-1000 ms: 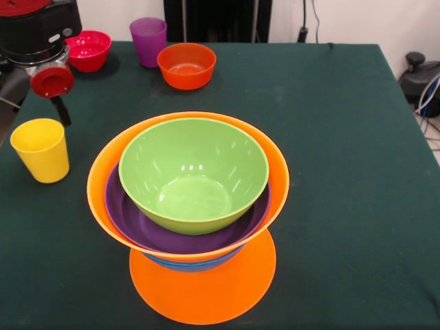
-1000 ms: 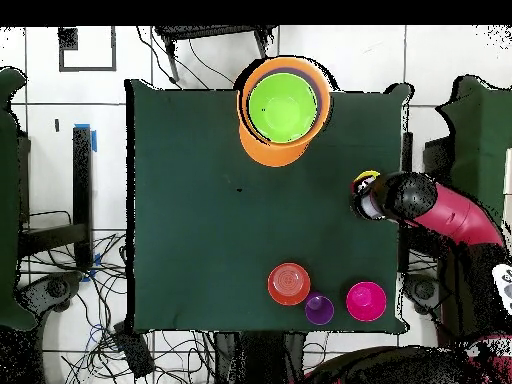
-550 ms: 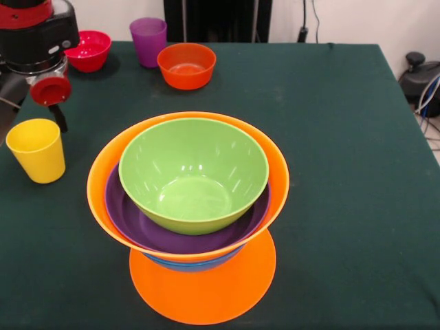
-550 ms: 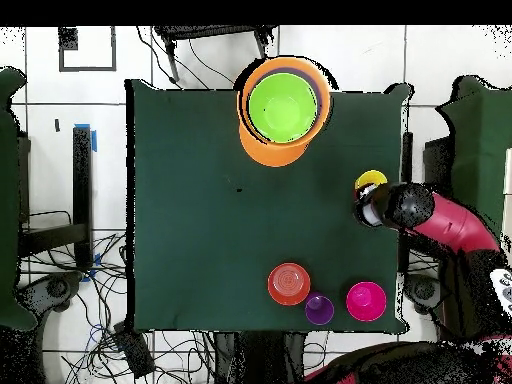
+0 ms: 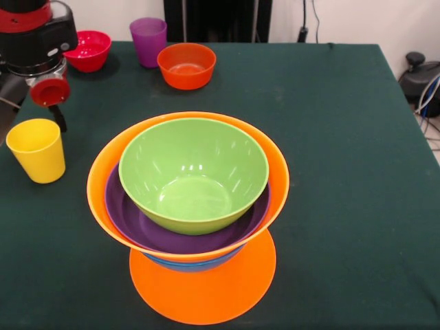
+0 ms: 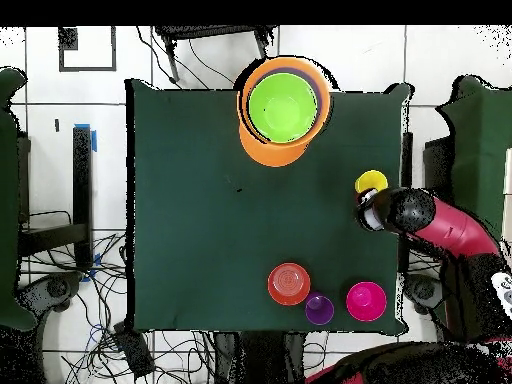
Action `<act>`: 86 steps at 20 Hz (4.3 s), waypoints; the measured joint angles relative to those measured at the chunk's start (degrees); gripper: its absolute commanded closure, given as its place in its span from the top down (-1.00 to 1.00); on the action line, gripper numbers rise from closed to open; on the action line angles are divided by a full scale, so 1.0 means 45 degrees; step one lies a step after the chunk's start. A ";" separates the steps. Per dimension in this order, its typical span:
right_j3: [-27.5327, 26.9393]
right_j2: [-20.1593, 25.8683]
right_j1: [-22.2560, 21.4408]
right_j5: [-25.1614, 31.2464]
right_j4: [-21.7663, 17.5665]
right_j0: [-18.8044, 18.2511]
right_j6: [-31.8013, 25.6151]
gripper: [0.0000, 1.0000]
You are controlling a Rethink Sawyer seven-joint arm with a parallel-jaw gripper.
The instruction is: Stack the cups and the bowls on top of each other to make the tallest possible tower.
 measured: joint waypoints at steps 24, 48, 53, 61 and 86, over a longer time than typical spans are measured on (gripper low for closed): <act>0.0143 0.0761 -0.1675 0.1277 -0.0024 -0.0155 0.0000 1.00; -0.1289 0.1404 0.0922 0.1060 -0.0602 -0.0687 0.0000 1.00; -0.1290 0.1404 0.1016 0.1062 -0.0809 -0.0778 0.0000 1.00; -0.1381 0.1732 0.0568 0.1007 -0.0884 -0.0805 0.0000 -1.00; -0.0490 0.2849 -0.2421 0.1163 -0.0214 -0.0432 0.0000 -1.00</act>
